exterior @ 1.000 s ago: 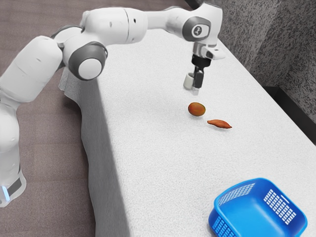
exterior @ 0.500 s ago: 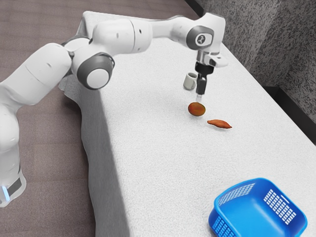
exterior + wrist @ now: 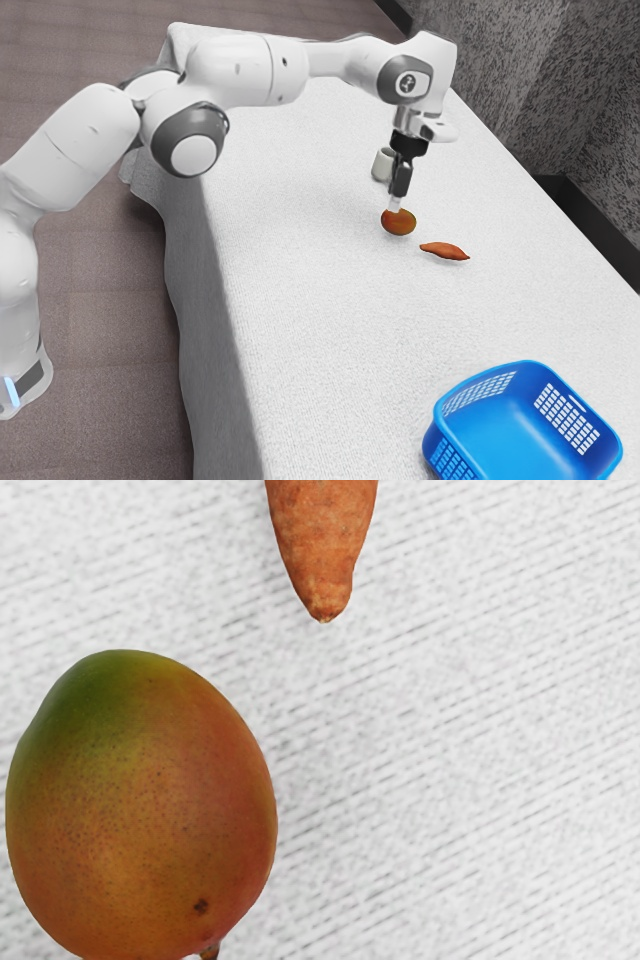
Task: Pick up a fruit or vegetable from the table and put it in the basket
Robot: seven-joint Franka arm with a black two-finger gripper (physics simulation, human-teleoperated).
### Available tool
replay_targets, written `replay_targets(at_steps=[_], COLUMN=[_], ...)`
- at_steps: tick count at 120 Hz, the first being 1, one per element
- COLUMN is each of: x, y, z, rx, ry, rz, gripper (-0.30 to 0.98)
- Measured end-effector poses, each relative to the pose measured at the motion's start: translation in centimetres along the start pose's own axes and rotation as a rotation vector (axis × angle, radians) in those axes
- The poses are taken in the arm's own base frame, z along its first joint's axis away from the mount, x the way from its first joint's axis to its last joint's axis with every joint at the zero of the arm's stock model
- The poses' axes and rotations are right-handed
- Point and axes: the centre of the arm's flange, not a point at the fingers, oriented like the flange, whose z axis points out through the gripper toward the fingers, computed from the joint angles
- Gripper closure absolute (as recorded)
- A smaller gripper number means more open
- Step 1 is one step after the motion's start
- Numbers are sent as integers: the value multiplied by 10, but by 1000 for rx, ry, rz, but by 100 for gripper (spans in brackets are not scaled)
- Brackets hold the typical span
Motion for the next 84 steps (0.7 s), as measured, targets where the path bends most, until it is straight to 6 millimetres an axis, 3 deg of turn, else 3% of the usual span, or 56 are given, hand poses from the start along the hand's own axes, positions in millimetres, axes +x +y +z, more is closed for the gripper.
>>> replay_targets(at_steps=[26, 45, 57, 84], x=[5, -4, -19, -18], y=[1, -7, -30, -36], z=[22, 5, 4, 11], rx=[-29, -3, 4, 3], ry=[-28, -16, -19, -23], rz=[7, -8, -42, -37], gripper=[0, 0, 0, 0])
